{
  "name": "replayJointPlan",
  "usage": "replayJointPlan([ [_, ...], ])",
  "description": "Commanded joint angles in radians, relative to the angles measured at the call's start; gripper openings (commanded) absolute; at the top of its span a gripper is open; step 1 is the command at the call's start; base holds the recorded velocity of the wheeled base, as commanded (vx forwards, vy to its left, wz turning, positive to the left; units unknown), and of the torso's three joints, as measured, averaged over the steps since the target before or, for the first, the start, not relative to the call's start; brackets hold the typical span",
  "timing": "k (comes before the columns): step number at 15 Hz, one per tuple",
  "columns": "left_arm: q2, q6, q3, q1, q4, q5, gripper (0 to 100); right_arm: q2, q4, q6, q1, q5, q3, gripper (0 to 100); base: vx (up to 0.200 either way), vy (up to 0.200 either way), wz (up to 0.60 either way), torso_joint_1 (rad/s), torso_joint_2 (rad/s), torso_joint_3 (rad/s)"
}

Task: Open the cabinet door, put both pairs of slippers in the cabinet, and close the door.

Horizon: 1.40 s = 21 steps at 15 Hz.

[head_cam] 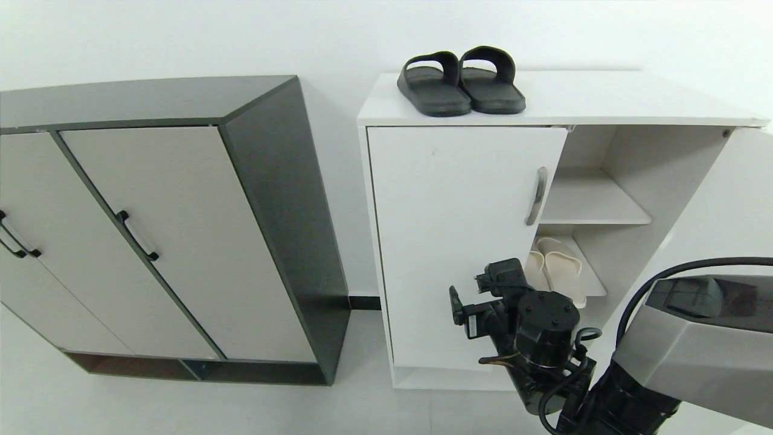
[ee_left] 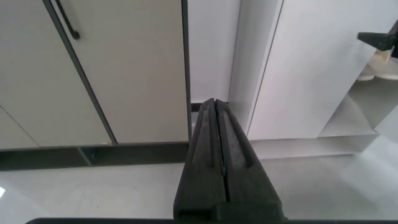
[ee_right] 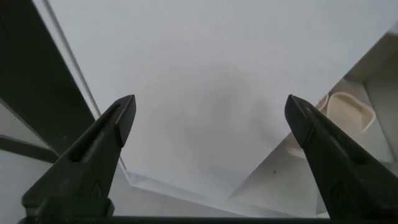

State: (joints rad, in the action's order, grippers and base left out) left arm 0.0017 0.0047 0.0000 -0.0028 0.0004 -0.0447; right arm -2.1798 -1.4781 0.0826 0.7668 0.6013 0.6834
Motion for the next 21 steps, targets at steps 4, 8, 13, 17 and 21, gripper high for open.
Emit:
replayJointPlan([
  [4, 0.0, 0.0, 0.0, 0.0, 0.0, 0.0, 0, -0.002, -0.001, 0.0, 0.0, 0.0, -0.001, 100, 0.0, 0.0, 0.0, 0.146, -0.47, -0.322],
  [8, 0.001, 0.0, 0.0, 0.0, 0.001, 0.0, 0, -0.002, -0.001, 0.0, 0.002, 0.0, -0.001, 100, 0.0, 0.0, 0.0, 0.168, -0.48, -0.316],
  [13, 0.0, 0.0, 0.0, 0.0, 0.0, 0.0, 0, -0.002, -0.001, 0.0, 0.003, 0.0, -0.002, 100, 0.0, 0.0, 0.0, 0.191, -0.5, -0.31],
  [17, 0.0, 0.0, 0.0, 0.0, 0.0, 0.0, 0, -0.002, -0.001, 0.0, 0.003, 0.0, -0.004, 100, 0.0, 0.0, 0.0, 0.22, -0.54, -0.315],
  [21, 0.001, 0.0, 0.0, 0.0, 0.0, 0.002, 0, -0.005, -0.014, 0.029, 0.002, -0.003, -0.012, 100, 0.0, 0.0, 0.0, 0.251, -0.57, -0.323],
])
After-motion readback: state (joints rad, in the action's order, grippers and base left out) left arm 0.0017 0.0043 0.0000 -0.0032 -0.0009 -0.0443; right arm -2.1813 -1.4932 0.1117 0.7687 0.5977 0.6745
